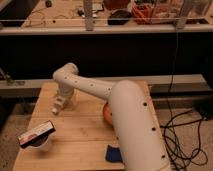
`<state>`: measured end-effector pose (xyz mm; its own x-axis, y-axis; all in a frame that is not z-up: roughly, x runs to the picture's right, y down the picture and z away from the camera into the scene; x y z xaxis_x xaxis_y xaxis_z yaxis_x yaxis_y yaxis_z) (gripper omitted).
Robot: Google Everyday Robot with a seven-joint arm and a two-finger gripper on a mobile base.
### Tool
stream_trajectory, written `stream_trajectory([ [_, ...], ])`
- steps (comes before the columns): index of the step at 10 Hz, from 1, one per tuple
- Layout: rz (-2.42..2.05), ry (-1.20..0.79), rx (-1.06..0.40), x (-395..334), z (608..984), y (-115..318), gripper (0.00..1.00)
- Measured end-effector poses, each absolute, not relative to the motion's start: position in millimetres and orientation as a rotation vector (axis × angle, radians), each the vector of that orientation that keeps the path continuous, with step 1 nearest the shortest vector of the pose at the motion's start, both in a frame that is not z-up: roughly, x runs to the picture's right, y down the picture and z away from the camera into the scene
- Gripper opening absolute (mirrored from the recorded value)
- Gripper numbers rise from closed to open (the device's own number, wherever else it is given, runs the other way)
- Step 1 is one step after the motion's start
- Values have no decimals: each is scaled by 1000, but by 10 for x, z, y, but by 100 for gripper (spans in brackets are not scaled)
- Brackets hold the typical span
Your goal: Place the bottle in the ceramic bowl
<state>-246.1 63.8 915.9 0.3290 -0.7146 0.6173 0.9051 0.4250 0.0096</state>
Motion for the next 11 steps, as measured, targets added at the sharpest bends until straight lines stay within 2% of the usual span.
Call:
stream_trajectory([
  [3,-1087,-604,-371,-2488,9186,688,80],
  [5,-1090,-606,-368,-2487,9225,739,72],
  [7,-1091,-609,-367,-2491,9239,749,74],
  [10,-1091,-610,-362,-2487,9248,747,48],
  [11,-1091,-609,-361,-2454,9224,731,34],
])
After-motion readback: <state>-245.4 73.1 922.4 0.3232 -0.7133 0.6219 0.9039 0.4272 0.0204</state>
